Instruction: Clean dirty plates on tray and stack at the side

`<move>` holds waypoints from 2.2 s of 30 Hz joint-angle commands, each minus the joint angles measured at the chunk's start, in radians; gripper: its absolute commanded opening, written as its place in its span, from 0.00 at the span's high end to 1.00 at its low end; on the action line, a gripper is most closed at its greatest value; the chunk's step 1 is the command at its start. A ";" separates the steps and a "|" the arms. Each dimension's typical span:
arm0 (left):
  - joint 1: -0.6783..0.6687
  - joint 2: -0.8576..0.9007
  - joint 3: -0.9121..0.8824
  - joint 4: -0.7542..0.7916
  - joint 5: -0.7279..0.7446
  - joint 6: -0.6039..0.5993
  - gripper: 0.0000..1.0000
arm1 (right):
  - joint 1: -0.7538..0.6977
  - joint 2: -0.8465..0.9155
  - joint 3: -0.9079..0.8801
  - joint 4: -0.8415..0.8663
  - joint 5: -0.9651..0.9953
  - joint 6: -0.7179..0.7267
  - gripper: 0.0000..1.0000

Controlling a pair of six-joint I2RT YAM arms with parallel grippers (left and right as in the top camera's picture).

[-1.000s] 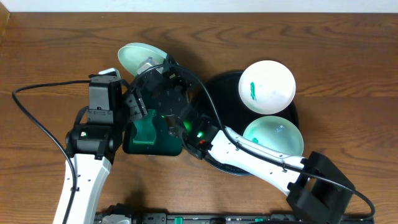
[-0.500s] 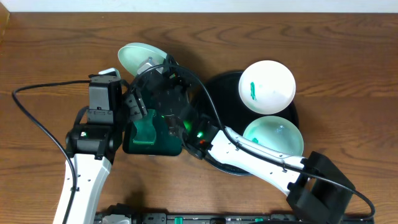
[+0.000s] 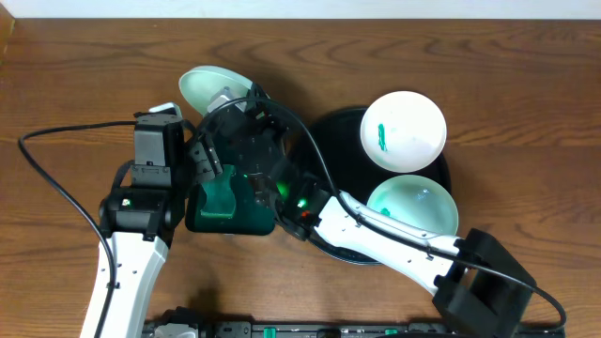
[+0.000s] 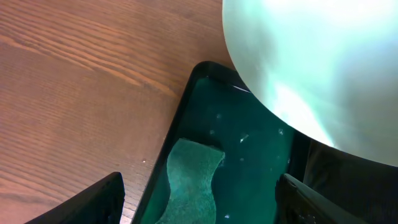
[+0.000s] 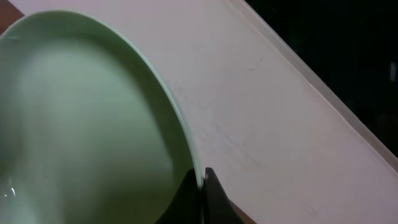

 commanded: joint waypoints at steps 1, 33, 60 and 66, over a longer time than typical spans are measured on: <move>0.002 0.006 0.025 0.000 -0.023 0.002 0.22 | 0.016 -0.003 0.015 0.003 0.017 0.009 0.99; 0.002 0.006 0.025 0.000 -0.023 0.002 0.22 | -0.106 -0.003 0.015 -0.491 -0.126 0.785 0.99; 0.002 0.006 0.025 0.000 -0.023 0.002 0.22 | -0.368 -0.290 0.015 -0.735 -0.274 0.991 0.99; 0.002 0.006 0.025 0.000 -0.023 0.002 0.22 | -0.511 -0.324 0.015 -0.826 -0.428 1.001 0.99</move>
